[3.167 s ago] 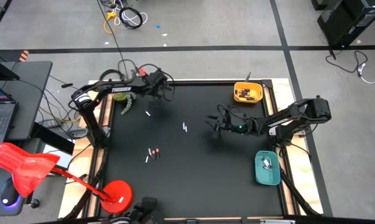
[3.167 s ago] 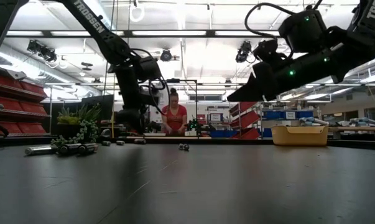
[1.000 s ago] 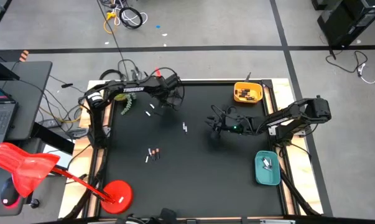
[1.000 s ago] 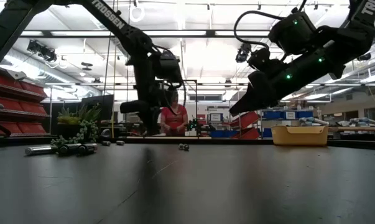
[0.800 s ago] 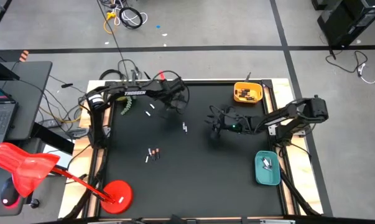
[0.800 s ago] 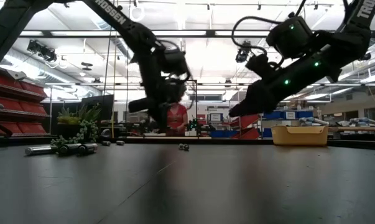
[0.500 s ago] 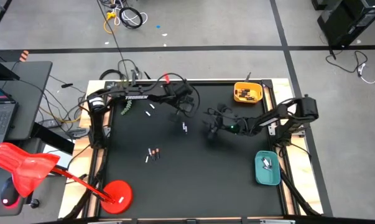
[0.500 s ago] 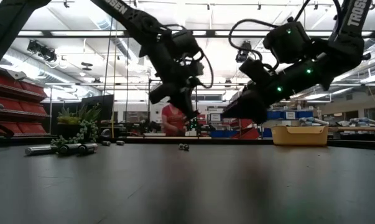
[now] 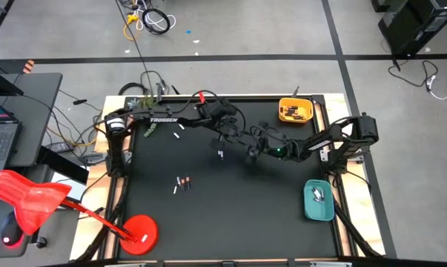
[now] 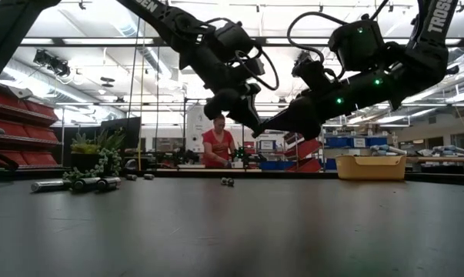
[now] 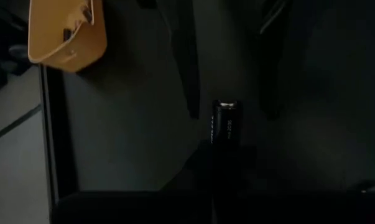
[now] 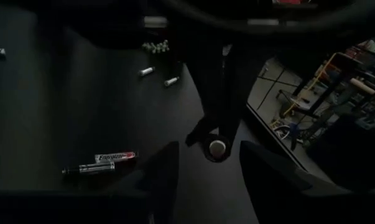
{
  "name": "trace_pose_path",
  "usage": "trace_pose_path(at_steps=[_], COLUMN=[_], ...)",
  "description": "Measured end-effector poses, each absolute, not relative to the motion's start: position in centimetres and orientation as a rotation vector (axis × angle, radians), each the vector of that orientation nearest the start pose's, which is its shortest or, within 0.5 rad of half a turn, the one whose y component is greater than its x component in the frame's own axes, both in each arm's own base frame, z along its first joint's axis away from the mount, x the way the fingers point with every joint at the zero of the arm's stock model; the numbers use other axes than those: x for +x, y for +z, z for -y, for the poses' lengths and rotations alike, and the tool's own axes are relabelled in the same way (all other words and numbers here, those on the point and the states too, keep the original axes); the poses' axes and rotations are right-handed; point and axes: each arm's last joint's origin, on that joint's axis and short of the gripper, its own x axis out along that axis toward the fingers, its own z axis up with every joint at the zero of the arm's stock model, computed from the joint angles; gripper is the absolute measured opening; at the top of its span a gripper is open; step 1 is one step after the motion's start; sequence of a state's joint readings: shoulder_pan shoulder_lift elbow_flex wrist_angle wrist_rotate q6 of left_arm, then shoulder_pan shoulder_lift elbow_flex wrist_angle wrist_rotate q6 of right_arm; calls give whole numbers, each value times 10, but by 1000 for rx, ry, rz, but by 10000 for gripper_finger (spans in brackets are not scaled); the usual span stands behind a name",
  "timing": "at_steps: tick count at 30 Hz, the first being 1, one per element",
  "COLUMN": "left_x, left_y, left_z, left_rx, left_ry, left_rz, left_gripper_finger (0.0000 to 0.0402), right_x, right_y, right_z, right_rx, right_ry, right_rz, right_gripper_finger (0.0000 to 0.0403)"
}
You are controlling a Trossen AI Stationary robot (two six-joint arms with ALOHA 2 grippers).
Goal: Sort batteries
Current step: Put the black battery into the yellow bin
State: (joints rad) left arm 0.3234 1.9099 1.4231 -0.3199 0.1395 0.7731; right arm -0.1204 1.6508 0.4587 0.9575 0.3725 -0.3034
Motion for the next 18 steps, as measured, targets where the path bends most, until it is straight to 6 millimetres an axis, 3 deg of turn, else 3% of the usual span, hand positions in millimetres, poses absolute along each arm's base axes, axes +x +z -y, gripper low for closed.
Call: trace_pose_path(at_steps=[10,16,18], left_x=[404,404,404], left_y=[224,224,224], left_z=[-120,-120,-120], left_rx=[562,560,560], left_ry=[-157,-152,-153], left_rz=[-761,-761,-762], left_gripper_finger=[0,0,0], right_x=[276,276,276], right_y=[140,140,140], right_z=[44,44,44], right_rx=[-328,-312,-311], right_ry=[-449,-452,-451], right_rz=[-303,-298,-298], right_gripper_finger=[145,58,46])
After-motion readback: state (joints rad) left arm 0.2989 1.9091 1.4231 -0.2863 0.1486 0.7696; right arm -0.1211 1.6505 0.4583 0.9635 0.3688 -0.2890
